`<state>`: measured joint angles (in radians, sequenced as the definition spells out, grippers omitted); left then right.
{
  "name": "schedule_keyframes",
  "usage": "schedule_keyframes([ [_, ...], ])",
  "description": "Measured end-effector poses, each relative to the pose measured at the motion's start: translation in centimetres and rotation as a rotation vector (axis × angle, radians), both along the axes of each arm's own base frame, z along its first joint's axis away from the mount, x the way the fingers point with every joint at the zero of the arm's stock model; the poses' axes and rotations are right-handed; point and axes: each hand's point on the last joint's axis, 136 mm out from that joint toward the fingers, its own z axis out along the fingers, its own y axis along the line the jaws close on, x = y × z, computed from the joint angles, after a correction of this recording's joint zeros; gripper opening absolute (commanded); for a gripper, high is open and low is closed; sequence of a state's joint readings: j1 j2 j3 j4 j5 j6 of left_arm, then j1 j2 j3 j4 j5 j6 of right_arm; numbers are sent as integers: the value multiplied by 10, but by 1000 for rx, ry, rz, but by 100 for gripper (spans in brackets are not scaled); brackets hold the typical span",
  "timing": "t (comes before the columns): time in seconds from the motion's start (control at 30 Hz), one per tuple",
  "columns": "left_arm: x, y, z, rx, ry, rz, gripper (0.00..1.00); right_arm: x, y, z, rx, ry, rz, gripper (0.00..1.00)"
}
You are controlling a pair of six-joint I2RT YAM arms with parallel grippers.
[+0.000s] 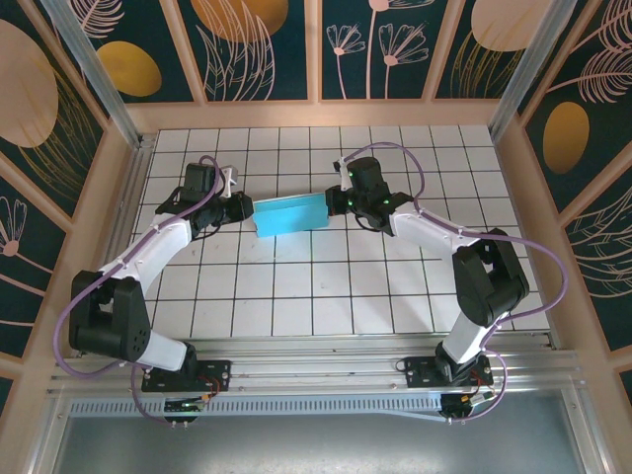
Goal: Fold the paper box
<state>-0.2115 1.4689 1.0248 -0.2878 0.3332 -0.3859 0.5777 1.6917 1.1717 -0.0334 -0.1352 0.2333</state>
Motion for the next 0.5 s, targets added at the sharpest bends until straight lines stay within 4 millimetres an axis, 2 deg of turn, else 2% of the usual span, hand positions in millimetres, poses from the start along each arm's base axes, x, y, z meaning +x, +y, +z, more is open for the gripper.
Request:
schedule_keyframes([
  [0.1,0,0,0,0,0,-1,18,0,0,0,0,0,0,0],
  [0.33,0,-1,0,0,0,-1,19,0,0,0,0,0,0,0],
  [0.5,0,-1,0,-2,0,-3,11,0,0,0,0,0,0,0],
])
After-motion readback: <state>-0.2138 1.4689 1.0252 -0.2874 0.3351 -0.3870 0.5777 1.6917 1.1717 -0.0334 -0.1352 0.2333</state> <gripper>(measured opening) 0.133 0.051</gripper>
